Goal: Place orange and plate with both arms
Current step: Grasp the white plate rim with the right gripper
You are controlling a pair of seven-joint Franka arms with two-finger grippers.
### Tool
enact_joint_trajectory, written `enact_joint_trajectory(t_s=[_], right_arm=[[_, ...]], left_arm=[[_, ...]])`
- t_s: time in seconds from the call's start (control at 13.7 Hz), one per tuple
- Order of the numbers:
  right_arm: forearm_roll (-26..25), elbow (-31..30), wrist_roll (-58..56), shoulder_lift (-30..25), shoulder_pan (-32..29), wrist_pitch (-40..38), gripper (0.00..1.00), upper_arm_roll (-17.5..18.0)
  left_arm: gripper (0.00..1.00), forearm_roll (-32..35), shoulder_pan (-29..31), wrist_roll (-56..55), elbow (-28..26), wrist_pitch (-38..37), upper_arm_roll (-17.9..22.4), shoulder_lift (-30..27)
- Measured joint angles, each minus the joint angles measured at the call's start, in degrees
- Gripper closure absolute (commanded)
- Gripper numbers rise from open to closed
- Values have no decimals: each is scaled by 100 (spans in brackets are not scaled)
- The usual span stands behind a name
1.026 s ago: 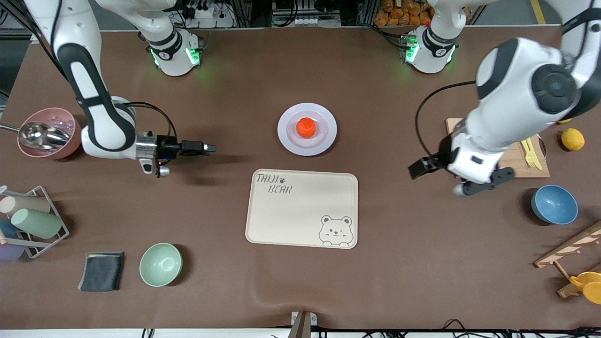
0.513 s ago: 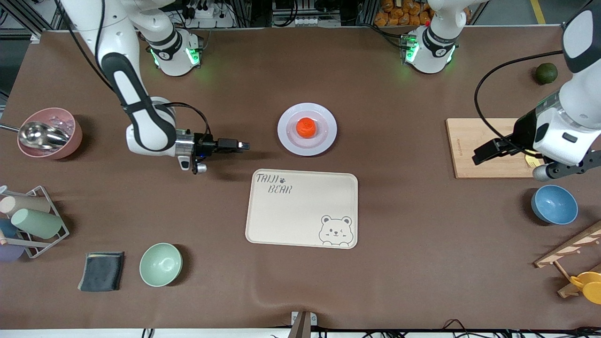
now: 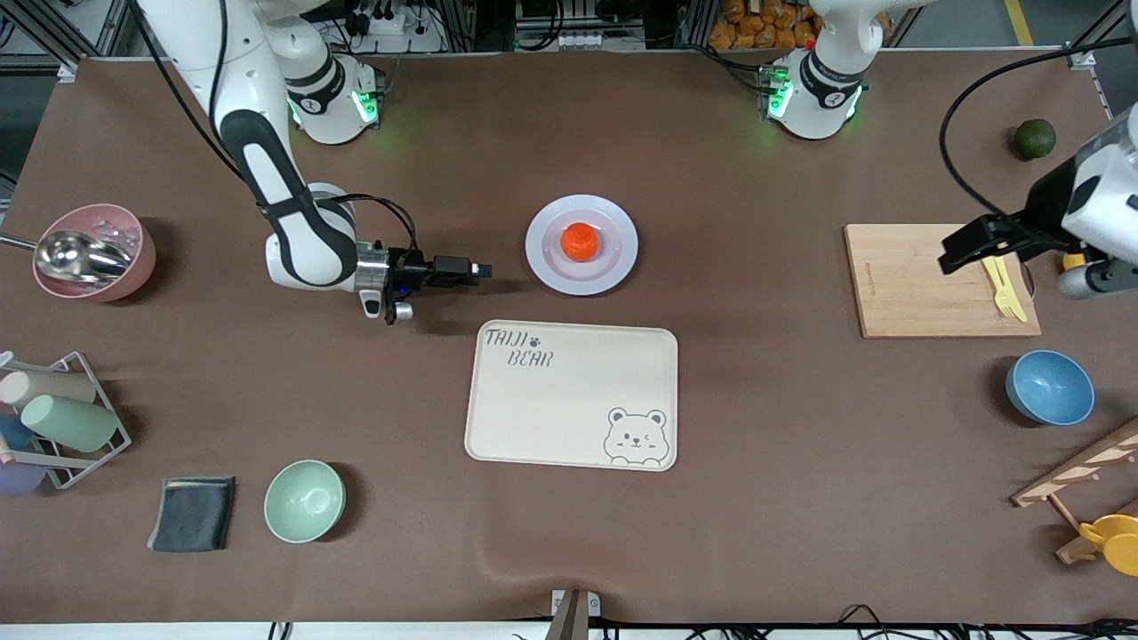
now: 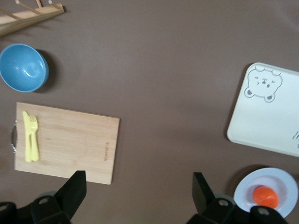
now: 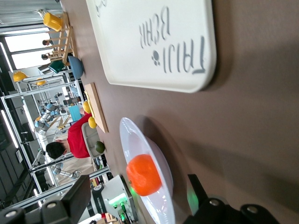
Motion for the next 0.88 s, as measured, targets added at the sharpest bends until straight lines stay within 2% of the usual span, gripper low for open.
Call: enact_joint_trajectory(t_s=[0.15, 0.22, 0.44, 0.59, 0.81, 0.88], right_arm=[[409, 0, -75, 104, 281, -2, 15, 3], [599, 1, -96, 132, 480, 50, 20, 4], [1008, 2, -388, 220, 885, 364, 24, 6], [1127, 2, -552, 322, 919, 374, 33, 2], [1177, 3, -625, 385, 919, 374, 35, -4], [1177, 3, -626, 388, 919, 374, 40, -4]], left_arm=[[0, 0, -209, 330, 0, -206, 308, -101], [0, 0, -218, 415, -4, -295, 326, -138], [0, -4, -241, 451, -124, -353, 330, -266], [0, -5, -299, 455, -218, -354, 423, -341], [0, -7, -407, 492, -348, -356, 697, -415], [0, -9, -408, 519, -395, -357, 734, -438]])
